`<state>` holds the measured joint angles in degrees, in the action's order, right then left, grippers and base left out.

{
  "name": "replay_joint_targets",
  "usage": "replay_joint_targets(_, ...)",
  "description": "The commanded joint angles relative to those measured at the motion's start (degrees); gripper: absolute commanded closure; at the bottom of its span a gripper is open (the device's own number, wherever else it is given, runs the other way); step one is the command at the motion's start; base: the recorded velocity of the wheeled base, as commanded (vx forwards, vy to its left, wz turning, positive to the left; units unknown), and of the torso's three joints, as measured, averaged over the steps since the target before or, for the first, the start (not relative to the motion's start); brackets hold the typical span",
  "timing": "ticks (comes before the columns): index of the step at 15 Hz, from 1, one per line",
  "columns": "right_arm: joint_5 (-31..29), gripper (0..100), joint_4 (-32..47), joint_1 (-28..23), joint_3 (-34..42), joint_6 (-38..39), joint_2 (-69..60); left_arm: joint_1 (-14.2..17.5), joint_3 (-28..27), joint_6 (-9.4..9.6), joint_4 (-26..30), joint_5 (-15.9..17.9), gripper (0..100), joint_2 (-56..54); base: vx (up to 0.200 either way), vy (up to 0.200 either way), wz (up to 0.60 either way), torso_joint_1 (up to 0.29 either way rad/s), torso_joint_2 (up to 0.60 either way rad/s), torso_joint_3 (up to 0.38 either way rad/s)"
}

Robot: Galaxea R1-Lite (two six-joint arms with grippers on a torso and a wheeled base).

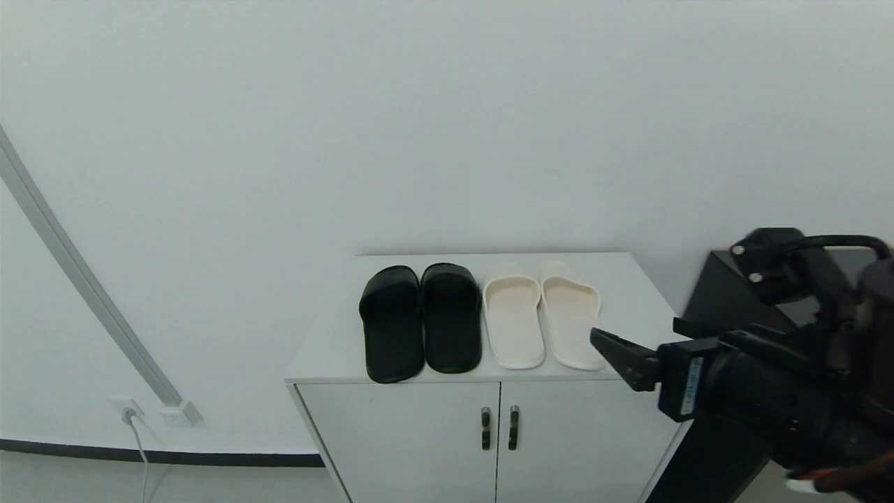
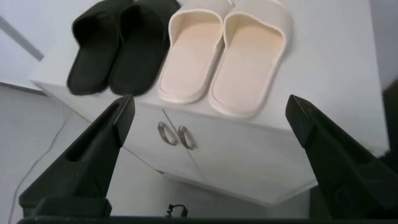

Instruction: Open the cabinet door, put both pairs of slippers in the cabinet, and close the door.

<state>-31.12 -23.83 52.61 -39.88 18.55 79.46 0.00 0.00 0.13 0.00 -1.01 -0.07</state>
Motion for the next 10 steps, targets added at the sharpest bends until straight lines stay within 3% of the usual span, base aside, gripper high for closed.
replay_joint_targets(1,-2.3,0,-1.4,0.8,-4.6,0.2,10.0,0.0,0.0,-0.05,0.1,0.0,100,0.1,0.000,0.000,0.00,0.000,0.00,0.000)
replay_joint_targets(10,-8.7,0,-4.8,-4.5,-19.8,0.1,31.8,0.0,0.0,-0.05,0.0,0.0,100,0.1,0.000,0.000,0.00,0.000,0.00,0.000)
